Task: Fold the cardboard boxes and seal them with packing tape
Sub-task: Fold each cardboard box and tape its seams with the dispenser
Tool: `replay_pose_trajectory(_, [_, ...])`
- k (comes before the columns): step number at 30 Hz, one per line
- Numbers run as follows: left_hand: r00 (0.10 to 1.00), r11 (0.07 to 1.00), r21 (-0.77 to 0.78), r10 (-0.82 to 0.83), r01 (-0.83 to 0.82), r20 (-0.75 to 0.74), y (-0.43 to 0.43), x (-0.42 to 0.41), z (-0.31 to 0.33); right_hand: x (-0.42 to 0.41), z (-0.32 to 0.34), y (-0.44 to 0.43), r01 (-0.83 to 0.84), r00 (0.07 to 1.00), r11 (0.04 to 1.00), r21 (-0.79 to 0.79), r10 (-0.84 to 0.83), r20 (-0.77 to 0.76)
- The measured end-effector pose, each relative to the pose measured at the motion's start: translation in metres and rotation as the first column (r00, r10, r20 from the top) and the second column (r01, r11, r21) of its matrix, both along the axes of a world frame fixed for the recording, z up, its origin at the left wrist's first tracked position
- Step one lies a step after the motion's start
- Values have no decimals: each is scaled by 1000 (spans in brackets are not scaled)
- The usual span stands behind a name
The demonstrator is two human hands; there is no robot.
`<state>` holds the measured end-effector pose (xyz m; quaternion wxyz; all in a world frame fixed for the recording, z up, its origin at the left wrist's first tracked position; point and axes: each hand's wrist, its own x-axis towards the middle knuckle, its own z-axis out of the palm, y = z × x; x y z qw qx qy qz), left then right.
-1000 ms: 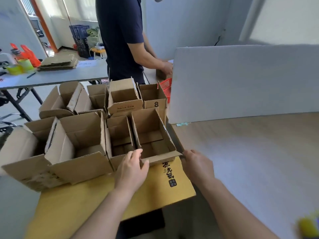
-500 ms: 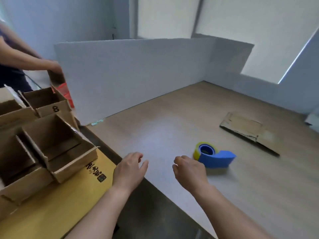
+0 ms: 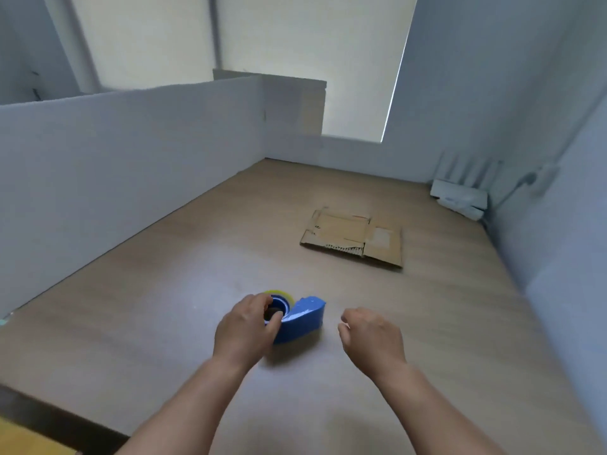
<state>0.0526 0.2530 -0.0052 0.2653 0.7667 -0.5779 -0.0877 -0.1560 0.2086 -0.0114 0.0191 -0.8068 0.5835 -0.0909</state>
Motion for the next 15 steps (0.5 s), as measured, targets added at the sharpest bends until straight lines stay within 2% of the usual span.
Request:
replay_pose_trajectory(9, [983, 979, 132, -165, 154, 84, -116, -45, -11, -75, -30, -86, 163, 985, 982, 97, -167, 36])
replay_pose_trajectory(15, [971, 951, 246, -216, 187, 99, -188, -49, -32, -102, -48, -148, 263, 964, 951, 165, -267, 3])
